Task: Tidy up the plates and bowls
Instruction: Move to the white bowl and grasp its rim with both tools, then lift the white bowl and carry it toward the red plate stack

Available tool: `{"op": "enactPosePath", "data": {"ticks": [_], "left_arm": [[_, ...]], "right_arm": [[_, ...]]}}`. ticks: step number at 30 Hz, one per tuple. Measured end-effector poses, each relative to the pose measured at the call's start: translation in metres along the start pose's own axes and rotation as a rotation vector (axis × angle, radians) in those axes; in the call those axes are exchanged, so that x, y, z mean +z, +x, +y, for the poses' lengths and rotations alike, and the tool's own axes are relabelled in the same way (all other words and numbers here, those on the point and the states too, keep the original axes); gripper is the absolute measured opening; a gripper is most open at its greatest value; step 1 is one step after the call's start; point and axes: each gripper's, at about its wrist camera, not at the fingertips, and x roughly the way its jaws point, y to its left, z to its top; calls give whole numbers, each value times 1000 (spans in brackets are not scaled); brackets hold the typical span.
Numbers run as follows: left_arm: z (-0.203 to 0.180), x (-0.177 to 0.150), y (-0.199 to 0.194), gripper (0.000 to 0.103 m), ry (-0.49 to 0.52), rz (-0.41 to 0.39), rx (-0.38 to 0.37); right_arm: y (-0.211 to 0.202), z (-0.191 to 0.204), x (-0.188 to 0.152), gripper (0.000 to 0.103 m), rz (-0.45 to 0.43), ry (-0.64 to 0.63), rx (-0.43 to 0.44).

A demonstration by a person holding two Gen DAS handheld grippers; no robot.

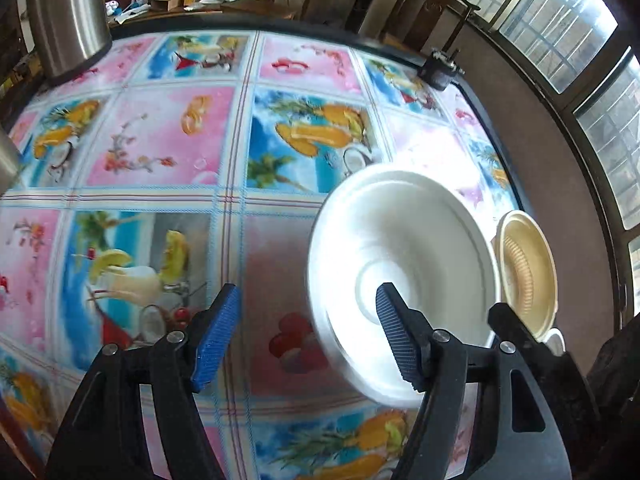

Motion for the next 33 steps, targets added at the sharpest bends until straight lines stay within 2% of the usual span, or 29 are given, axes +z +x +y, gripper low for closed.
{"op": "enactPosePath", "data": {"ticks": [5, 7, 9, 10, 12, 14, 15, 17, 20, 23, 26, 30, 33], "left_arm": [[-3, -1, 6, 69, -31, -12, -96], [-2, -3, 5, 69, -35, -30, -117], [-2, -6, 5, 69, -32, -51, -105], [-3, -8, 5, 69, -25, -69, -89], [-3, -13, 5, 57, -13, -98, -76], [-1, -17, 5, 39, -8, -121, -76], [0, -21, 6, 35, -5, -134, -79], [0, -21, 9, 20, 13, -118, -98], [1, -24, 12, 10, 25, -93, -114], [3, -33, 6, 9, 35, -75, -114], [17, -53, -11, 9, 33, -89, -95], [40, -85, -42, 10, 32, -143, -16], [59, -109, -67, 10, 20, -193, 27]], "right_arm": [[10, 1, -3, 71, 35, -3, 20], [16, 3, -6, 64, 57, -5, 23], [21, 6, -9, 46, 68, -21, 12], [23, 7, -10, 42, 73, -25, 10], [26, 6, -11, 20, 78, -28, 2], [27, 5, -13, 10, 72, -27, 0], [25, 4, -14, 9, 64, -24, 9], [21, 6, -14, 8, 56, -25, 26], [13, 12, -17, 7, 42, -46, 36], [7, 16, -21, 7, 52, -56, 49], [4, 20, -30, 8, 106, -58, 98], [-4, 35, -63, 8, 171, -120, 153], [-16, 47, -92, 7, 183, -169, 192]]}}
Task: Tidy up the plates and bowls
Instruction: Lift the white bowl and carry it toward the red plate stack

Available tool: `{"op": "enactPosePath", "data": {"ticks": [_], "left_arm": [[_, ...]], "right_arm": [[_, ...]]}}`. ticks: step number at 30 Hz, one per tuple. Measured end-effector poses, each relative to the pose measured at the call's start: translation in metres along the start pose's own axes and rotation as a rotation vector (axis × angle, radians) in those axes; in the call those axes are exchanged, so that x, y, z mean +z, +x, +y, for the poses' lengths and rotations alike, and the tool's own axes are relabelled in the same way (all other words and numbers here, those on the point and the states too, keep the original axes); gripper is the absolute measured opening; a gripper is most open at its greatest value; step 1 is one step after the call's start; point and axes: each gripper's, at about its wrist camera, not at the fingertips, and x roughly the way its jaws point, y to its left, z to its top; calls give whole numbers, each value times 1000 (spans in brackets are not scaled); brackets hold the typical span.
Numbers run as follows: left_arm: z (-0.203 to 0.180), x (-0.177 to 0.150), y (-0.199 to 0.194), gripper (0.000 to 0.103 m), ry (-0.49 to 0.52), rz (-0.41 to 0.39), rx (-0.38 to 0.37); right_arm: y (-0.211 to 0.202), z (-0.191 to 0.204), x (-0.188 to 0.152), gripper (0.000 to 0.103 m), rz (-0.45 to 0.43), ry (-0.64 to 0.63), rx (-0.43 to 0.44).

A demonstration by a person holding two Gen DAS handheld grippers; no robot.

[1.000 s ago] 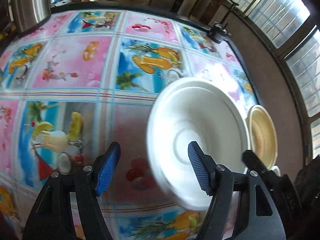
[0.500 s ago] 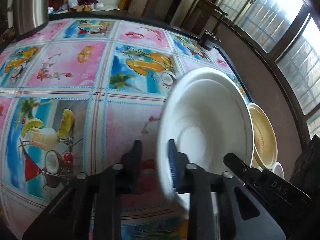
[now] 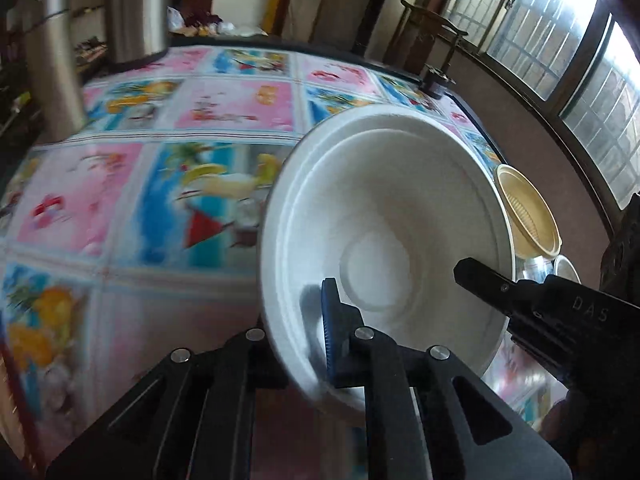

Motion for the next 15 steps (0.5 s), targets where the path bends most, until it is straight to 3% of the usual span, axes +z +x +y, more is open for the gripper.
{"op": "enactPosePath", "data": {"ticks": [7, 15], "left_arm": [[29, -50, -56, 11, 14, -107, 97], [54, -76, -108, 12, 10, -207, 141]], "right_arm": [[-17, 30, -60, 7, -36, -130, 104], [-44, 65, -109, 7, -151, -298, 227]]}}
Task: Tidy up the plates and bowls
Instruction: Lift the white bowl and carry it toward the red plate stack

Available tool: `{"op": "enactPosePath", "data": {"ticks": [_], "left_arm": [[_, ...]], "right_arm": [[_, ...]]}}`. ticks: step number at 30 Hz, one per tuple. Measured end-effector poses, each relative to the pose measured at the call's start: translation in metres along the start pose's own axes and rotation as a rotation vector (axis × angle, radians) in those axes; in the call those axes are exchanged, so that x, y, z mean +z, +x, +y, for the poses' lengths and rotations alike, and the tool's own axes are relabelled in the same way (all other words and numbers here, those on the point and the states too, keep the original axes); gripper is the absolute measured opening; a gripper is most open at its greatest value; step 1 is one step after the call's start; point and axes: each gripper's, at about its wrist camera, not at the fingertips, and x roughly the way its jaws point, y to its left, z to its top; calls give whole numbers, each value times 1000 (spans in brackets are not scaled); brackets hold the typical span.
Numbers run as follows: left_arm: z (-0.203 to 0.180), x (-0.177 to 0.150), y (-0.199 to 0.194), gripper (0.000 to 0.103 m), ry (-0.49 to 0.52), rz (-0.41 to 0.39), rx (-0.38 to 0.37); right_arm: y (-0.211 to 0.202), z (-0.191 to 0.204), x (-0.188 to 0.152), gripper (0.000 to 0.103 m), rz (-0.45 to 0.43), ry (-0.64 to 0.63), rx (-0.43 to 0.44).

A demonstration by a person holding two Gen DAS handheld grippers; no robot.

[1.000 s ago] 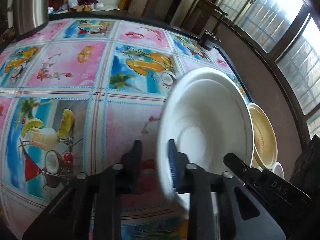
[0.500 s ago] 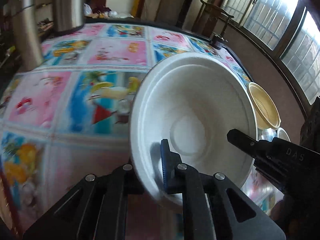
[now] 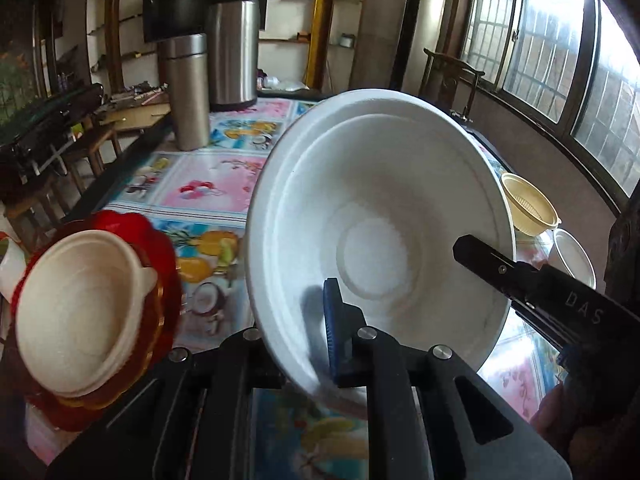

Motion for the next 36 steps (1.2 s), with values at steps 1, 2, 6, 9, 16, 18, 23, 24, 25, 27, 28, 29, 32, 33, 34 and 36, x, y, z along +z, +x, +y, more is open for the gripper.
{"op": "enactPosePath", "data": {"ticks": [1, 2, 6, 9, 16, 18, 23, 24, 25, 27, 28, 29, 32, 33, 34, 36], "left_arm": [[3, -2, -6, 12, 0, -10, 3], [6, -4, -12, 12, 0, -21, 7], [15, -14, -31, 12, -3, -48, 19], [21, -18, -38, 12, -1, -60, 28], [46, -33, -52, 13, -20, -74, 47], [54, -36, -54, 13, -29, -73, 50], [69, -46, -58, 13, -51, -72, 60], [74, -47, -58, 13, -57, -71, 61], [76, -49, -59, 13, -59, -71, 63], [82, -51, -60, 13, -68, -74, 67], [84, -53, -61, 13, -72, -74, 67], [87, -54, -61, 13, -76, -75, 68], [98, -57, -63, 13, -91, -80, 70], [101, -57, -64, 13, -97, -82, 70], [104, -58, -64, 13, -101, -85, 72], [107, -59, -64, 13, -108, -87, 78]], "right_arm": [[-3, 6, -5, 7, -11, -13, 10], [-6, 10, -9, 7, -20, -22, 21], [-12, 22, -24, 7, -36, -36, 57], [-16, 30, -34, 7, -39, -50, 73], [-15, 55, -54, 7, -10, -81, 93], [-14, 65, -59, 7, -6, -100, 93], [-10, 81, -70, 7, 12, -128, 102], [-8, 84, -73, 7, 19, -133, 104], [-7, 86, -75, 7, 24, -138, 106], [-4, 92, -80, 7, 31, -147, 109], [-3, 95, -82, 7, 34, -151, 111], [-1, 97, -84, 7, 40, -154, 114], [5, 106, -91, 7, 50, -166, 122], [6, 109, -92, 7, 53, -168, 123], [8, 111, -94, 7, 56, -170, 126], [12, 116, -97, 7, 66, -176, 129]]}}
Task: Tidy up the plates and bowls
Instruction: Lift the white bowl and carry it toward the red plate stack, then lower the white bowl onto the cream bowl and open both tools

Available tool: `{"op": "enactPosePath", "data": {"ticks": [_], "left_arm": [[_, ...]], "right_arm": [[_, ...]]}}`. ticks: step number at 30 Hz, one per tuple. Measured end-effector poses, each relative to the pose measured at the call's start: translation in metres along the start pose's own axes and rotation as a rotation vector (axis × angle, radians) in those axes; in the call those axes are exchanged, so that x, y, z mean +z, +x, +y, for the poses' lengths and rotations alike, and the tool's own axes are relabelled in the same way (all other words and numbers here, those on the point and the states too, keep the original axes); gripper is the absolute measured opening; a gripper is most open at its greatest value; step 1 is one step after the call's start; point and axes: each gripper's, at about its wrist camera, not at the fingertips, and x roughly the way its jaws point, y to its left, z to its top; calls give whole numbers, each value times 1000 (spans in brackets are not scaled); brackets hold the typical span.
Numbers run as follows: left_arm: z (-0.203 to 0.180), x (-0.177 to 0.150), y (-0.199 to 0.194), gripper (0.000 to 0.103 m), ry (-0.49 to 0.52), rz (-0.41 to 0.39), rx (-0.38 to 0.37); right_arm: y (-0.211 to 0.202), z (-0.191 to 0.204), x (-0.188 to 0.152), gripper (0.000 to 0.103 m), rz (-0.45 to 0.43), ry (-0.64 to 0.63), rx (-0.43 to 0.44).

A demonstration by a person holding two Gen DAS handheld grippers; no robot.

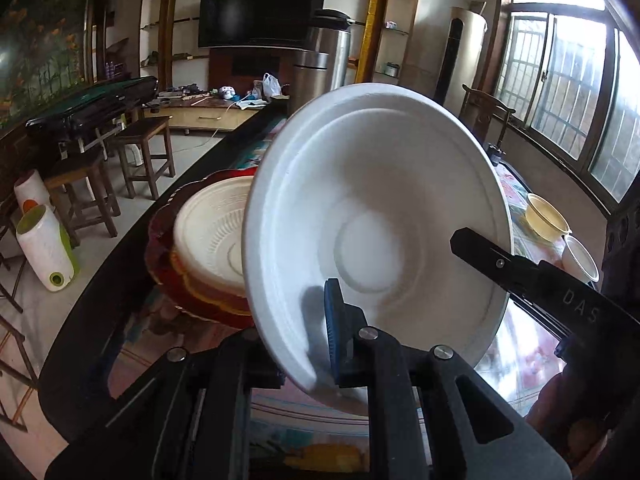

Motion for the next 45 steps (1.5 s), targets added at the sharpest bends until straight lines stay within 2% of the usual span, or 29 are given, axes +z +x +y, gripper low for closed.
{"op": "enactPosePath", "data": {"ticks": [10, 20, 27, 35, 40, 45], "left_arm": [[33, -4, 4, 13, -75, 4, -25], [69, 9, -7, 13, -183, -46, -24], [76, 22, -3, 13, -205, -52, -28], [69, 26, 19, 13, -187, 6, -20], [65, 25, 26, 13, -178, 16, 14], [67, 27, 32, 13, -198, 32, 43]], "right_arm": [[26, 15, -3, 7, 46, 15, 33], [61, 35, 6, 7, 62, 34, 84], [89, 28, 20, 7, 71, 87, 123], [112, -3, 23, 7, 131, 178, 130], [117, -6, 26, 11, 135, 165, 133], [129, -11, 28, 11, 181, 183, 136]]}}
